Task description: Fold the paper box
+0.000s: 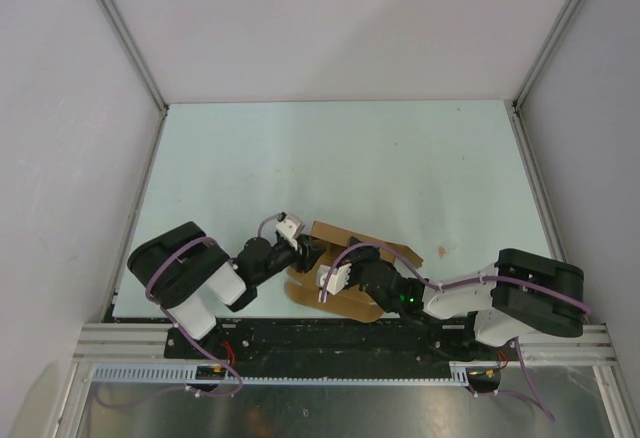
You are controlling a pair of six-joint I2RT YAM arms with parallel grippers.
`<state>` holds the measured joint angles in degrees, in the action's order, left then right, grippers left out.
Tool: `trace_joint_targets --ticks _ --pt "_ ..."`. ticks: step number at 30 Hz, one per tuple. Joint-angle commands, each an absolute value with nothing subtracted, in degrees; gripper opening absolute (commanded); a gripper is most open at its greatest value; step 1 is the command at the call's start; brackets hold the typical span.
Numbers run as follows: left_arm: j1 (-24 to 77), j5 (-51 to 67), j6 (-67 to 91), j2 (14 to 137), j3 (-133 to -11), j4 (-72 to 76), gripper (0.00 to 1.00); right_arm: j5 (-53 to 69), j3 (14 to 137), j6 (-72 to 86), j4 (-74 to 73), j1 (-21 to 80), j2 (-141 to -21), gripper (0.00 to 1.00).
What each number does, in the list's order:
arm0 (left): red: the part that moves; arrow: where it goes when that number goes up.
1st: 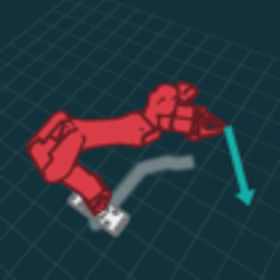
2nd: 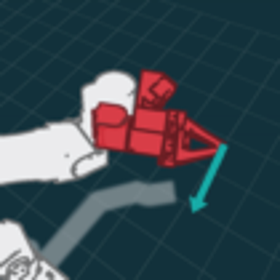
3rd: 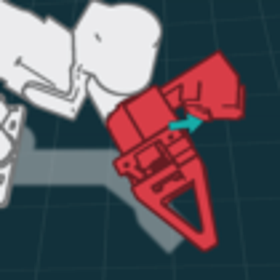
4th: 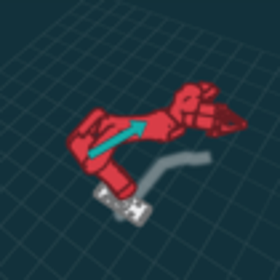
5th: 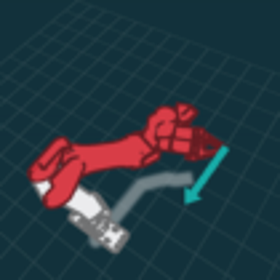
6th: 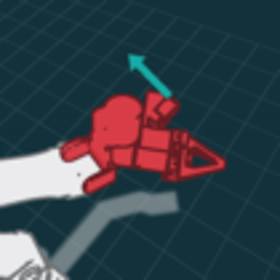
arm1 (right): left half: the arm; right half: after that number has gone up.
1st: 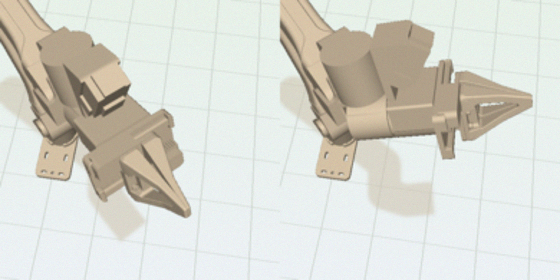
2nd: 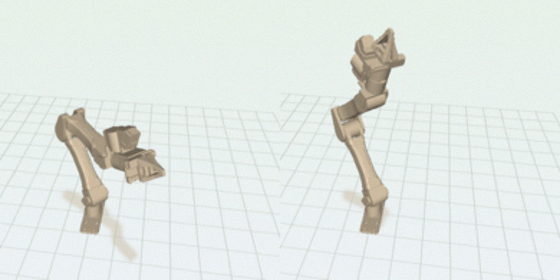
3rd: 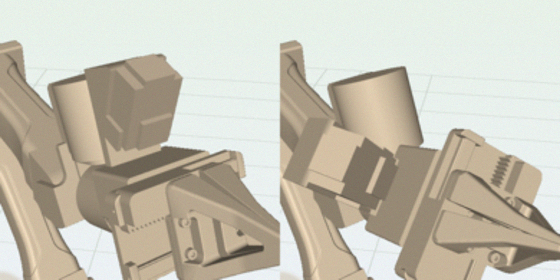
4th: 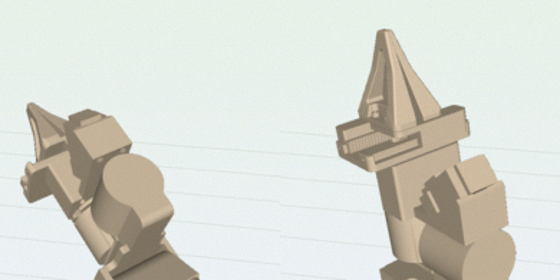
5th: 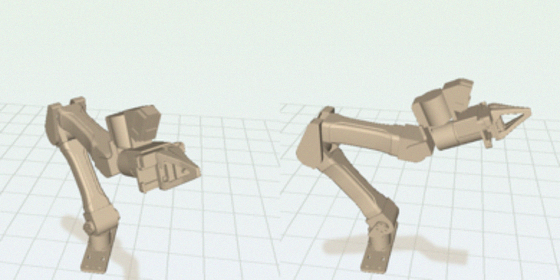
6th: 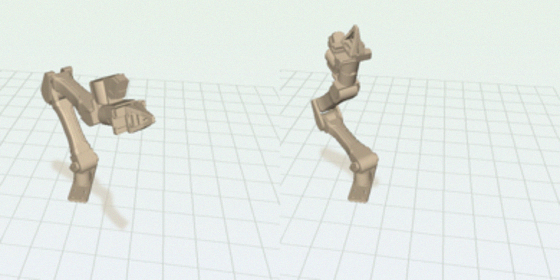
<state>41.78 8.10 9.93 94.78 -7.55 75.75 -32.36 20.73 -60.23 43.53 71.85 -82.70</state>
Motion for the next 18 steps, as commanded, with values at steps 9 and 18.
trace_joint_targets --ticks 9,18 --pt "44.56 0.53 8.26 93.6 -7.47 90.26 0.57 -28.92 20.92 -55.72 36.74 73.39 -81.3 0.24" --pt "45.44 -1.84 8.0 94.48 -8.96 90.44 0.48 -28.56 20.92 -54.93 36.47 73.48 -81.21 0.24"
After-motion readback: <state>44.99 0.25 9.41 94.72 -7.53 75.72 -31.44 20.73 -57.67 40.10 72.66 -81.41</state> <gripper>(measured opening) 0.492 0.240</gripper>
